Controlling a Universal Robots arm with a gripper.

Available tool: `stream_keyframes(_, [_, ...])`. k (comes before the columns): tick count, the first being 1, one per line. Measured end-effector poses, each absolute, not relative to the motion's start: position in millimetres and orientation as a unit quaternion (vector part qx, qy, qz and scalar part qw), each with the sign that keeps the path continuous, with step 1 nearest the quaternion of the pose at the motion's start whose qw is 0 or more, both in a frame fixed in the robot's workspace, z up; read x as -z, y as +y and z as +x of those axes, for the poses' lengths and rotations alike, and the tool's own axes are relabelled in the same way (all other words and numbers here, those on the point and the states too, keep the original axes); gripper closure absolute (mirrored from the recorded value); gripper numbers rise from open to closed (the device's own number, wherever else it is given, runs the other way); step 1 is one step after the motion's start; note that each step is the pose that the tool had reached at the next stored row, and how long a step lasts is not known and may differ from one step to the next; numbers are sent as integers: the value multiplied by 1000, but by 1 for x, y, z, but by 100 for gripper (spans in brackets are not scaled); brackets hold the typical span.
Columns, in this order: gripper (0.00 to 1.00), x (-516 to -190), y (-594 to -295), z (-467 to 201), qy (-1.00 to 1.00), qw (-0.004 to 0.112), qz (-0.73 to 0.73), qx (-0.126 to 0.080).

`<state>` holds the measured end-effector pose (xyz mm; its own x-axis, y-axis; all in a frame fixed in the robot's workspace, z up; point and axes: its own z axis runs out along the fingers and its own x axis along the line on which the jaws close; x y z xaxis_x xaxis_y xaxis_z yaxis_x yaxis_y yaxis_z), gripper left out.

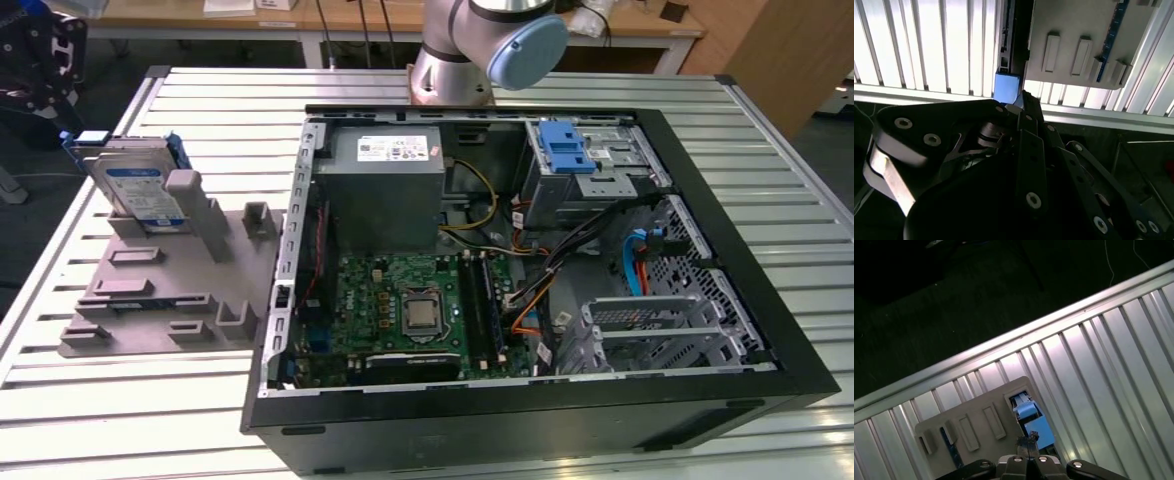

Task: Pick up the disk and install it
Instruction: 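Pick up the disk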

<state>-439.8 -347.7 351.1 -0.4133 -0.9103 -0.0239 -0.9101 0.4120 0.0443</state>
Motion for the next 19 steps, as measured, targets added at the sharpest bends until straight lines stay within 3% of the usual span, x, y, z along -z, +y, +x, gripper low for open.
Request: stream_keyframes(19, [89, -351, -348, -440, -790, 4, 612, 25])
